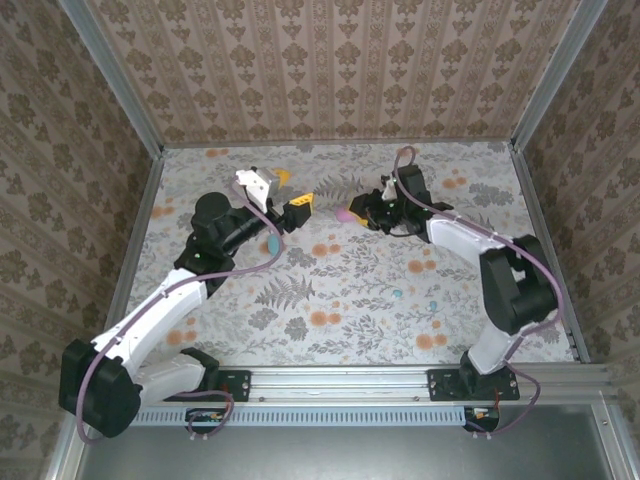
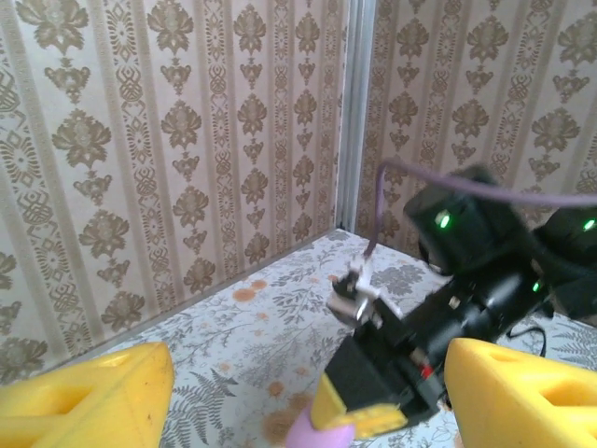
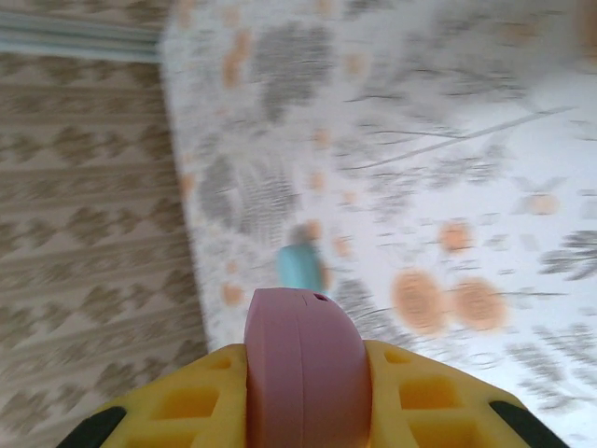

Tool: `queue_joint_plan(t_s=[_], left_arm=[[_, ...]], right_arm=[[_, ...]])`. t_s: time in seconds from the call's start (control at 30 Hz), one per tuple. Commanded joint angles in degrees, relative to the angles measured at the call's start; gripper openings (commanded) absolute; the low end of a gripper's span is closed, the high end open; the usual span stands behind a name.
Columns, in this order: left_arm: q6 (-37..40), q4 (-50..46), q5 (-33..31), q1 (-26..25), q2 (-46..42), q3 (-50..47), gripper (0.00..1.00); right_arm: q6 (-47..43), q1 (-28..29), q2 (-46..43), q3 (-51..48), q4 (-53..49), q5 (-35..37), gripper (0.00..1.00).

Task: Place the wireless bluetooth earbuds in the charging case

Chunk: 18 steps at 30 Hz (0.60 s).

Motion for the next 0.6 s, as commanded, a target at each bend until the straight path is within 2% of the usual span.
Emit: queue_joint_plan(t_s=[0.0,0.27,0.47,0.57], left_arm=[[-0.4,-3.1,-1.7,0.6,-1.4,-0.2,0.77],[-0.4,-7.5,-2.8,1.3,-1.0,0.9,0.77],[-0.5,-17.1,-7.5,1.6,0.9,3.6,0.76],[-4.4,-21.7,-10.6,2.4,2.8,5.2,0.74]], right_arm=[[-0.8,0.4,3.4,-0.4,0.2,4.3,0.21],[-1.6,1.2,9.7,2.0,-1.2,7.8,0.24],[-2.5,1.3,11.5,0.7,-1.8,9.1,0.25],[-3.3,1.3,11.8,0.0,-2.2,9.2,0.27]])
